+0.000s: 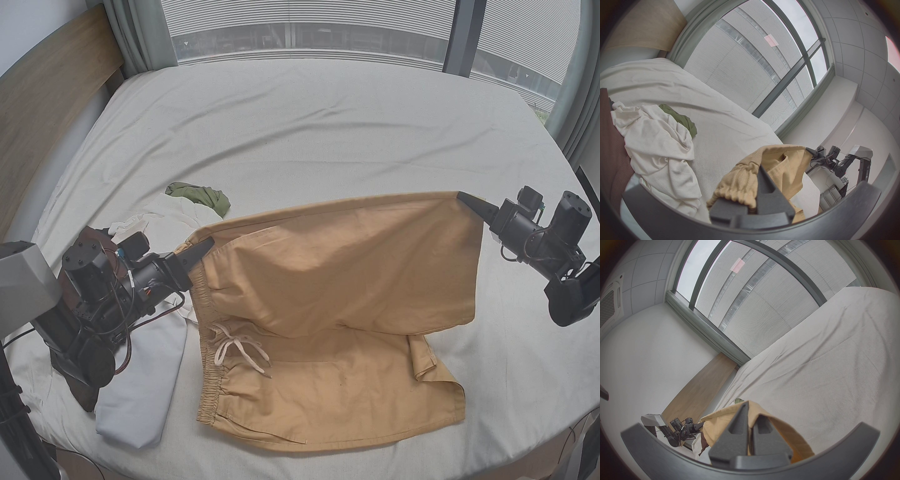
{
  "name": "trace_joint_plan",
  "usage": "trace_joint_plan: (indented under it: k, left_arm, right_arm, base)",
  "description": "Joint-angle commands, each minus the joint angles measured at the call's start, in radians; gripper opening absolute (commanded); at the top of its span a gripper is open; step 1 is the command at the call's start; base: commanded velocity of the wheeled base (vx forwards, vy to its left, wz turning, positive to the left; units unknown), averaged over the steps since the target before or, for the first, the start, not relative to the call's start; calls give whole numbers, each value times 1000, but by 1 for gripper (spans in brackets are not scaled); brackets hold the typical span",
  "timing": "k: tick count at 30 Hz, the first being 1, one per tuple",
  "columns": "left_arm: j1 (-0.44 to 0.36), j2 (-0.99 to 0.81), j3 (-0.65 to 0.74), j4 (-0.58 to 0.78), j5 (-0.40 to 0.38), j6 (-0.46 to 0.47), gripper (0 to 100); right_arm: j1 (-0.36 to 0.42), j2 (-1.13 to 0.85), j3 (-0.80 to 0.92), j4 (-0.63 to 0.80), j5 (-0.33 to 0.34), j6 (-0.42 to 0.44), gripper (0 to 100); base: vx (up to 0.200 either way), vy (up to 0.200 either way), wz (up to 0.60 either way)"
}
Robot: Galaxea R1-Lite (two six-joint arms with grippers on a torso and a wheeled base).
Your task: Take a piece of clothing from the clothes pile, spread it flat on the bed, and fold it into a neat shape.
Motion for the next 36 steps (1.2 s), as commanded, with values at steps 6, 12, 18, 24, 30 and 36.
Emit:
trace_joint_plan:
  k: [6,12,18,24,30,36]
  left_arm:
    - [2,89,-85,-1,67,-6,0]
    - [2,118,-119,-1,106,-11,0]
    - [2,140,-153,-1,135,-29,0]
    - [2,153,-157,-1,149,-29,0]
    - [0,158,-159,-1,150,-29,0]
    - [2,176,-188,-1,173,-29,0]
  right_arm:
    - [3,121,-136,10,1,1,0]
    - [0,176,-212,12,0,1,0]
    - [0,208,-269,12,0,1,0]
    - [0,256,-318,15,0,1,0]
    - [0,288,-357,25,0,1,0]
    - [2,299,-398,33,0,1,0]
  base:
    - [0,0,0]
    - [0,0,0]
    - [0,0,0]
    - [0,0,0]
    - [0,0,0]
    - [0,0,0]
